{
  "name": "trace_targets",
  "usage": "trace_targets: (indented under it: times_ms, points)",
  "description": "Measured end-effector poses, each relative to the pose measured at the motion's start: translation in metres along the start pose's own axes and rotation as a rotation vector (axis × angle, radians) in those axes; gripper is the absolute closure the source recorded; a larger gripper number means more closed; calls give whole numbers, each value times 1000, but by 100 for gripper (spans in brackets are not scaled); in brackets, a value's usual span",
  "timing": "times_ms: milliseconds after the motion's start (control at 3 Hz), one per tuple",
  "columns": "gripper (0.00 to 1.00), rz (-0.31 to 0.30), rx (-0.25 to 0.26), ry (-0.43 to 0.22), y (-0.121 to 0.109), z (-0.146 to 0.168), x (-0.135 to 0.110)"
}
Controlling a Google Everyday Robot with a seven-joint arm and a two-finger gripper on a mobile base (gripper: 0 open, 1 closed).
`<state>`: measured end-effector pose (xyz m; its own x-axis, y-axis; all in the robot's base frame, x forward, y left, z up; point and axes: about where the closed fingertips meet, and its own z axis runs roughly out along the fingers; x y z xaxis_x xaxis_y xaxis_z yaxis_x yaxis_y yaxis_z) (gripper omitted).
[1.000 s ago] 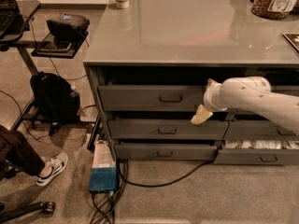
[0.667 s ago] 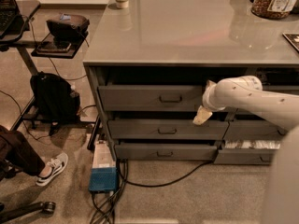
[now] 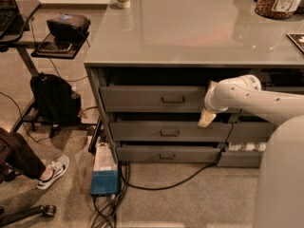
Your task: Open top drawer
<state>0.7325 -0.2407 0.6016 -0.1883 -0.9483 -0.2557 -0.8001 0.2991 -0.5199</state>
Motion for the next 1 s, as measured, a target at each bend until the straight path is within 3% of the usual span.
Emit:
trace_targets:
  times_ms: [1000]
  points:
    - [0, -55, 16, 28, -13, -4, 1]
